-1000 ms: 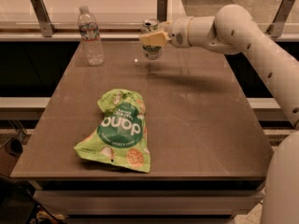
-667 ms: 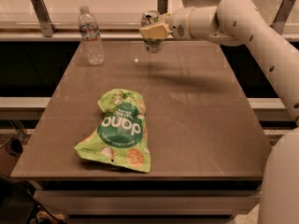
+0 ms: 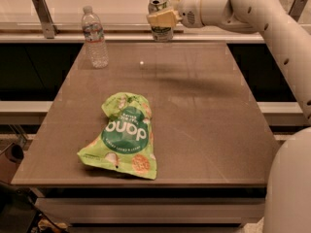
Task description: Pick 7up can
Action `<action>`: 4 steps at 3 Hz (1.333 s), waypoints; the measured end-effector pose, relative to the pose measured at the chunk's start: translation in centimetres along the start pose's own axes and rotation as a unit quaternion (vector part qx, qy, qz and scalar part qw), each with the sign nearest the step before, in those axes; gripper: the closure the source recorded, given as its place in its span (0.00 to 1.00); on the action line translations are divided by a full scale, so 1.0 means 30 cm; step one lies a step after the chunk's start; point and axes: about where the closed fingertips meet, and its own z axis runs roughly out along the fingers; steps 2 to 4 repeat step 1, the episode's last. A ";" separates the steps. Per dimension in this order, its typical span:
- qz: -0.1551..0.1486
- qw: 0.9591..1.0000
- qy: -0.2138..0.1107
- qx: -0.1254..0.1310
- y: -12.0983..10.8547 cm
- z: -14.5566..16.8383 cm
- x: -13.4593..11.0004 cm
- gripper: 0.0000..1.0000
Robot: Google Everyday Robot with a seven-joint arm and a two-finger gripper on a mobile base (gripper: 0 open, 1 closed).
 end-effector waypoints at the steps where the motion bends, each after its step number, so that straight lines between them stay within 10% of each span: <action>1: -0.015 1.000 -0.003 0.005 -0.010 -0.015 -0.041 1.00; 4: -0.015 1.000 -0.003 0.005 -0.010 -0.015 -0.041 1.00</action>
Offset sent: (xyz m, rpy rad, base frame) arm 0.0000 0.0000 0.0000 0.0000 0.0000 0.0000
